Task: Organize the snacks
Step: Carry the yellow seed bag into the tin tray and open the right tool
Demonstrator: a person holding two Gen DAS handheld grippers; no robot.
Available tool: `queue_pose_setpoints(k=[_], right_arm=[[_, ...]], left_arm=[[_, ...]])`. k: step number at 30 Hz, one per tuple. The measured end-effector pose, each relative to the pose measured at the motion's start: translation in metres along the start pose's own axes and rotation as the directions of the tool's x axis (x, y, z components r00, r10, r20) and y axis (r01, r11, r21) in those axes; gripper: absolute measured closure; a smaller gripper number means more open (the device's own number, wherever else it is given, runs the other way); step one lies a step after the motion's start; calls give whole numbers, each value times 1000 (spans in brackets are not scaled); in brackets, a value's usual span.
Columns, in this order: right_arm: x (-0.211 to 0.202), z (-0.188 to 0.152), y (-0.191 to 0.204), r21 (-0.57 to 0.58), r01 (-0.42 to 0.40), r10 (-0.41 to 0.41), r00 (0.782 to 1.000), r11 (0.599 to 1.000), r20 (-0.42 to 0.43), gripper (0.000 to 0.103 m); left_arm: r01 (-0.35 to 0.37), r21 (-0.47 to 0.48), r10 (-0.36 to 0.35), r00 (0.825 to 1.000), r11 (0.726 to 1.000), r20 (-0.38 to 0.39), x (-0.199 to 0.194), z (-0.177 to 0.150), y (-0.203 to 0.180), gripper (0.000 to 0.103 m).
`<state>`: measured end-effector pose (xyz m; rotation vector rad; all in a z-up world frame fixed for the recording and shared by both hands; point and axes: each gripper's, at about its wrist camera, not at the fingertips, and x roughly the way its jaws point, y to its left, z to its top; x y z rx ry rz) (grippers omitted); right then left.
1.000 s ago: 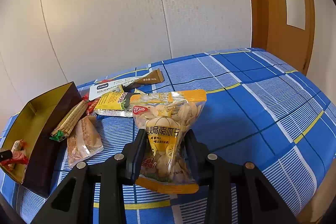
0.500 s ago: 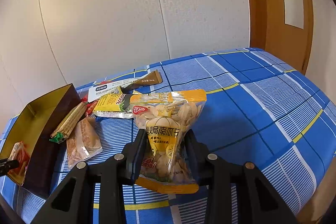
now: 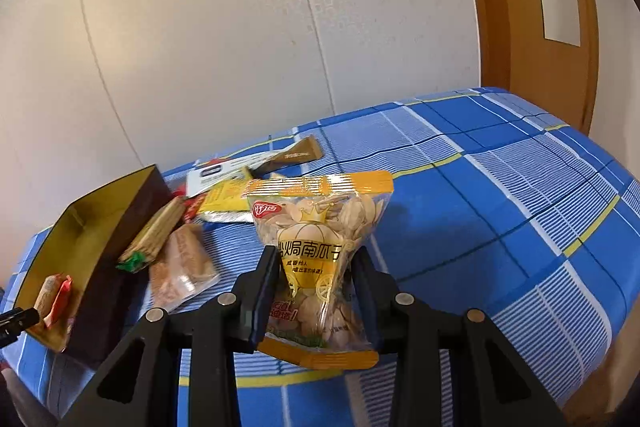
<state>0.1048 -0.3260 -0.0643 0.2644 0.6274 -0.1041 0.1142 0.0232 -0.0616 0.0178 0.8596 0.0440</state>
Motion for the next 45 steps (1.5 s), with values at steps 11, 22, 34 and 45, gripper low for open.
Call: queue_pose_setpoints(k=[11, 22, 34, 45], right_arm=[[-25, -13, 48, -95, -120, 123, 992, 988, 23, 65], [-33, -19, 140, -193, -339, 326, 940, 921, -98, 65], [-6, -26, 213, -223, -432, 378, 892, 874, -247, 65], [35, -32, 235, -126, -455, 379, 842, 882, -383, 62]], left_arm=[[70, 76, -74, 996, 995, 46, -33, -17, -28, 28], [104, 71, -107, 994, 992, 32, -45, -45, -15, 28], [104, 36, -104, 995, 994, 8, -38, -56, -1, 28], [83, 4, -83, 996, 997, -22, -26, -55, 11, 28]])
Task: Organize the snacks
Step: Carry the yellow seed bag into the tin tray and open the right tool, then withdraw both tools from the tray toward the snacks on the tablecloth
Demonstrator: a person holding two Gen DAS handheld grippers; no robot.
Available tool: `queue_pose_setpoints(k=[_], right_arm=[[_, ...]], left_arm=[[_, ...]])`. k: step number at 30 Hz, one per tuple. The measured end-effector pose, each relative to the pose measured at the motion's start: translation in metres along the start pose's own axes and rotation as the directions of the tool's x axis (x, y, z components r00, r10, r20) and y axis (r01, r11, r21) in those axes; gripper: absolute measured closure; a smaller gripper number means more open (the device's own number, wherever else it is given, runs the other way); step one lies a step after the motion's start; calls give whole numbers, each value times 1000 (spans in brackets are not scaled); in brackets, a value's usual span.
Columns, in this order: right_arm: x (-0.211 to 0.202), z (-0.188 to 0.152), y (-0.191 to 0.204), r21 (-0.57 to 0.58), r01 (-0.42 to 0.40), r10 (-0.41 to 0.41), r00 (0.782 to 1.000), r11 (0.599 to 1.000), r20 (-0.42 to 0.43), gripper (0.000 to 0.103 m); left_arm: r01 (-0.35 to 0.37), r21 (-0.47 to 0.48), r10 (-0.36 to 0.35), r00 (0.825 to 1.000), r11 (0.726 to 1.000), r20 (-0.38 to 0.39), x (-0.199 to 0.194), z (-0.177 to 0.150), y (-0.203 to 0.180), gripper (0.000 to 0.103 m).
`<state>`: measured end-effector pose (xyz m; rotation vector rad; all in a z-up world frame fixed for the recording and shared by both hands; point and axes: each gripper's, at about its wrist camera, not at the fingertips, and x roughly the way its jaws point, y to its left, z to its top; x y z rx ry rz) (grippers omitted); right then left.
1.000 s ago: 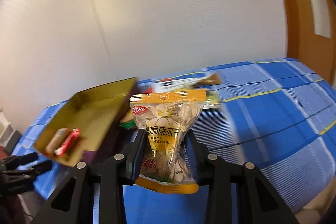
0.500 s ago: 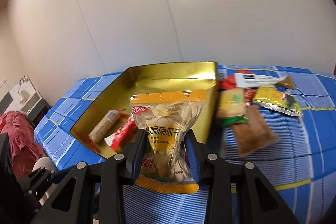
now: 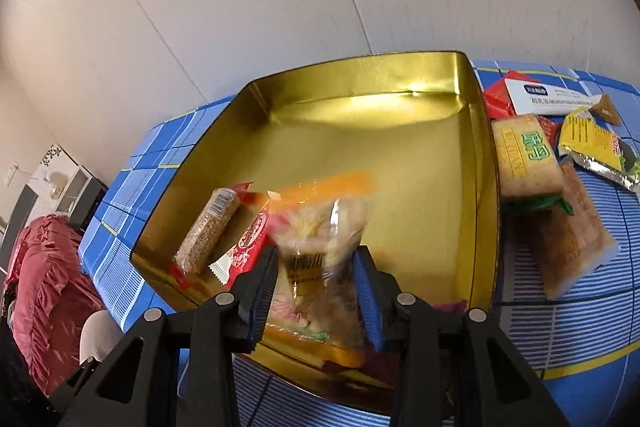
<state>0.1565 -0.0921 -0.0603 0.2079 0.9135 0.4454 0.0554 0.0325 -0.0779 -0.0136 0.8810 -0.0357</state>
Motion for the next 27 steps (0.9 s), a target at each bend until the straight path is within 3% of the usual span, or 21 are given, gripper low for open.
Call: queue_pose_setpoints(k=[12, 20, 27], right_arm=[[-39, -1, -11, -13, 31, -29, 994, 999, 108, 62], [-64, -10, -42, 9, 113, -113, 982, 994, 150, 62], [-80, -29, -94, 73, 212, -220, 967, 974, 131, 62]], left_arm=[[7, 17, -7, 1000, 1000, -3, 0, -3, -7, 28], [8, 45, -7, 1000, 999, -16, 0, -6, -17, 28], [14, 77, -14, 1000, 997, -3, -6, -9, -28, 28]])
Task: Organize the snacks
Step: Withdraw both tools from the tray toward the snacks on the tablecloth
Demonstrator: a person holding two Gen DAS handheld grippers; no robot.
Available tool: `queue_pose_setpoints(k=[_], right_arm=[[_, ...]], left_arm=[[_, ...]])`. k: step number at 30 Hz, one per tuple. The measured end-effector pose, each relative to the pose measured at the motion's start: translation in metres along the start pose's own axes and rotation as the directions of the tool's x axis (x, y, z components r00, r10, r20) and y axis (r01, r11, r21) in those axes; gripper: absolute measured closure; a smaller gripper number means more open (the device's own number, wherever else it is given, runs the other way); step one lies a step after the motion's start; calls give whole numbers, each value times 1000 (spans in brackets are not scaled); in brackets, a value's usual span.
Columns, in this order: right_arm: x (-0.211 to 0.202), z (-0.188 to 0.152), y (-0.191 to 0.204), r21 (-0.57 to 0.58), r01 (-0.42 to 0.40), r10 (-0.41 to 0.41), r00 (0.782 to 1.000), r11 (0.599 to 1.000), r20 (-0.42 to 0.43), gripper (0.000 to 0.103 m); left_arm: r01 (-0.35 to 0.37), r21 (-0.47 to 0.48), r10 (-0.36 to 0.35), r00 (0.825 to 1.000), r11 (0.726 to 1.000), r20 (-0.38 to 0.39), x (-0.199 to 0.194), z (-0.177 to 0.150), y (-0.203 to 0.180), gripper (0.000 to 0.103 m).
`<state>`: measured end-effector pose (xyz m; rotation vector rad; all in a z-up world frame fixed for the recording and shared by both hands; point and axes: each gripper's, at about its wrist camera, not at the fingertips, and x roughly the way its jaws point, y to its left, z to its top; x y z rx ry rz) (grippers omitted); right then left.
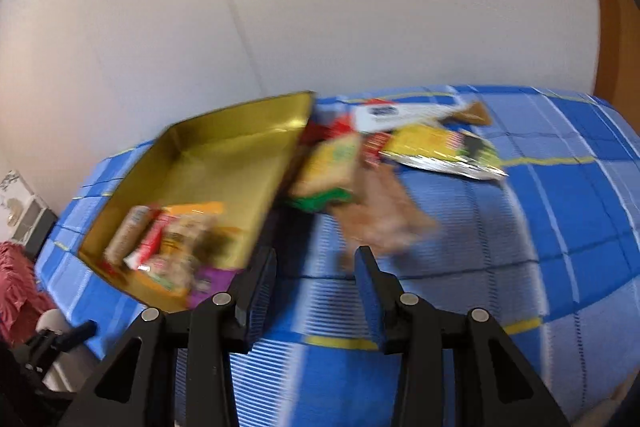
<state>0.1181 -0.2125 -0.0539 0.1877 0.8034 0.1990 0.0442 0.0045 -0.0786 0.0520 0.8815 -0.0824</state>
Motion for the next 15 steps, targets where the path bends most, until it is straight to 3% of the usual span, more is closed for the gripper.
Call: queue_pose_setpoints(k=[2, 7, 15], right_arm=[[1, -3, -21, 39, 47, -46, 999, 998, -18, 62], [1, -4, -60, 148, 65, -61, 998, 987, -27, 62], [-4, 7, -106, 174, 191, -195, 981, 966, 3, 62]], left_arm=[[1, 11, -1, 1000, 1000, 3, -1, 0, -3, 28], [24, 54, -25, 1000, 998, 16, -7, 3, -15, 28], [68, 136, -74, 997, 988, 39, -18, 19, -44, 27]])
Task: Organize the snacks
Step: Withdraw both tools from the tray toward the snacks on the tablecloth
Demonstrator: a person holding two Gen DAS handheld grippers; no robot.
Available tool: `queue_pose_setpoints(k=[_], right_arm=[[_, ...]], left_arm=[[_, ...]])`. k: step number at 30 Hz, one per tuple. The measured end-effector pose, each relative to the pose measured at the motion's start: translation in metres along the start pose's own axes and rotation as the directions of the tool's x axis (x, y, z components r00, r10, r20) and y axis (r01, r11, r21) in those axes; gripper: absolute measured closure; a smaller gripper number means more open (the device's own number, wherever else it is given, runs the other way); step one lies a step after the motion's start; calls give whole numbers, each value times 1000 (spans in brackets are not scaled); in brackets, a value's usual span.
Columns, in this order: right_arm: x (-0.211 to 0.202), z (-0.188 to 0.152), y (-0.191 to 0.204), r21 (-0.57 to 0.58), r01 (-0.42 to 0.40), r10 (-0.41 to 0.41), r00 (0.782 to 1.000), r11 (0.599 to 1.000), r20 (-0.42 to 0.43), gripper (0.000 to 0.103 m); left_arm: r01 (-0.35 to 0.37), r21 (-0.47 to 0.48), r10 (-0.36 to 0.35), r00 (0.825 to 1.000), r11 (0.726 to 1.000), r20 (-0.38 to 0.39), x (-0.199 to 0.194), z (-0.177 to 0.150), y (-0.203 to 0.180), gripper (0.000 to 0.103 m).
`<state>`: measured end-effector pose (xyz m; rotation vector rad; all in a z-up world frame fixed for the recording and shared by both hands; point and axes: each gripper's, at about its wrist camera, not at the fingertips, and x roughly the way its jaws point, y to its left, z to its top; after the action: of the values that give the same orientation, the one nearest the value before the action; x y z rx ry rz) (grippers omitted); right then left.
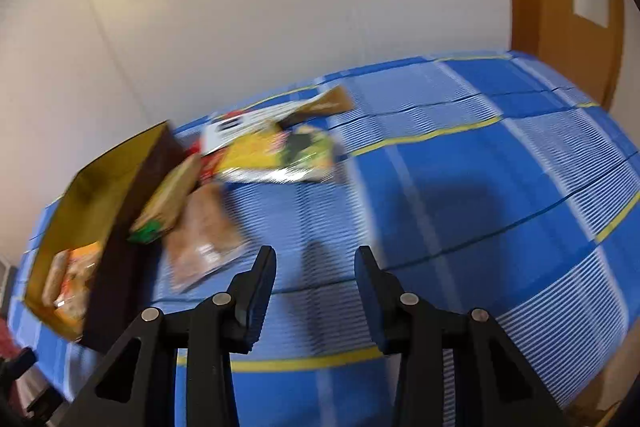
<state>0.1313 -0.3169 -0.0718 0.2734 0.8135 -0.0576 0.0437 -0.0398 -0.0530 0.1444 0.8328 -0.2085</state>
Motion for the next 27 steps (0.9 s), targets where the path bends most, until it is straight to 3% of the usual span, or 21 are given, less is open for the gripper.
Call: queue_pose_setpoints(k=[5, 7, 11, 16, 22, 25, 27], right_arm=[[6, 13, -22, 17, 75, -75, 996, 997, 46, 62], [5, 12, -27, 22, 92, -93, 994, 996, 62, 62], [4, 11, -30, 38, 98, -101, 991, 994, 84, 62], [-6, 12, -34, 62, 76, -83, 988, 995, 129, 62], [-12, 13, -46, 128, 52, -72, 986, 990, 150, 62], [-12, 14, -52, 163, 42, -67, 986, 986, 150, 62], [-12, 14, -55, 175, 33, -60, 987, 984, 150, 62]], left_arm=[[61, 14, -61, 998, 998, 9, -1, 30, -26, 24], [127, -13, -127, 992, 992, -7, 3, 47, -38, 15], [164, -37, -165, 985, 986, -39, 18, 74, -67, 15], [124, -43, -127, 988, 991, -92, 54, 101, -100, 15], [47, -129, -72, 979, 990, -191, 109, 118, -109, 15], [-11, -111, -8, 985, 994, -171, 123, 127, -117, 15], [-9, -121, -13, 983, 993, -181, 131, 132, -120, 15]])
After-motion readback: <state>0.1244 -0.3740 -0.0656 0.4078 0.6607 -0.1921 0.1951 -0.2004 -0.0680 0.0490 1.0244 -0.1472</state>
